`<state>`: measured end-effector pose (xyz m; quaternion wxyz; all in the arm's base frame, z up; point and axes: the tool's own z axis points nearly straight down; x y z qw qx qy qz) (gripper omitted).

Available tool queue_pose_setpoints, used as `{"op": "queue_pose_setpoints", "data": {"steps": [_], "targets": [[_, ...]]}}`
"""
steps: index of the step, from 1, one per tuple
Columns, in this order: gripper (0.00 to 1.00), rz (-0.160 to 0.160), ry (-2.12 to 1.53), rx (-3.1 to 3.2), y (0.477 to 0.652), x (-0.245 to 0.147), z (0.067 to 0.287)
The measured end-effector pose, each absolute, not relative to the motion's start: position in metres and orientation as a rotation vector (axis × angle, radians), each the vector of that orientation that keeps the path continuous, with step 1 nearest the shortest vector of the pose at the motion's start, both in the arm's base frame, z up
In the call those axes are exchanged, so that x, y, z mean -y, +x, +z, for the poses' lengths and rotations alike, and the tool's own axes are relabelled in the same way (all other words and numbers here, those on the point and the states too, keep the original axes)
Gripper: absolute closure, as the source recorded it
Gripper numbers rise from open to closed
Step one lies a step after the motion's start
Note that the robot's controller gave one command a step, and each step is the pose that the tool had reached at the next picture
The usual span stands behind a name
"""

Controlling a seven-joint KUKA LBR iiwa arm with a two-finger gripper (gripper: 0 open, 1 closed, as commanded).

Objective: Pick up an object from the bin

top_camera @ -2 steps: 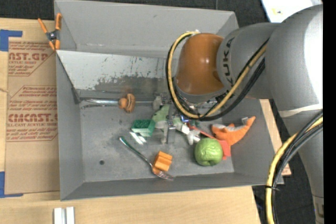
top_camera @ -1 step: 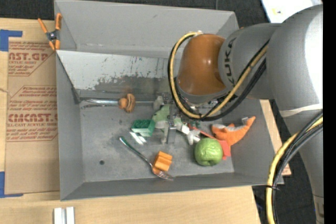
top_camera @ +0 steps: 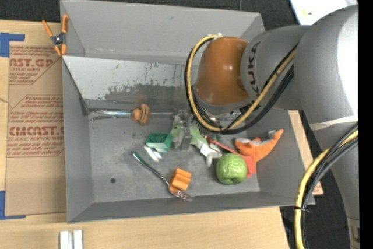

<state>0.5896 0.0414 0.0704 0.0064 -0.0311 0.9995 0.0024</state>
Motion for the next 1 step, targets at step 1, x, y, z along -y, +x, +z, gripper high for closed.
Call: {"op": "queue_pose_setpoints", "data": {"steps": [1], "targets": [[1.0,0.008,-0.097,-3.127,0.5896,-0.0414,0.0704]]}}
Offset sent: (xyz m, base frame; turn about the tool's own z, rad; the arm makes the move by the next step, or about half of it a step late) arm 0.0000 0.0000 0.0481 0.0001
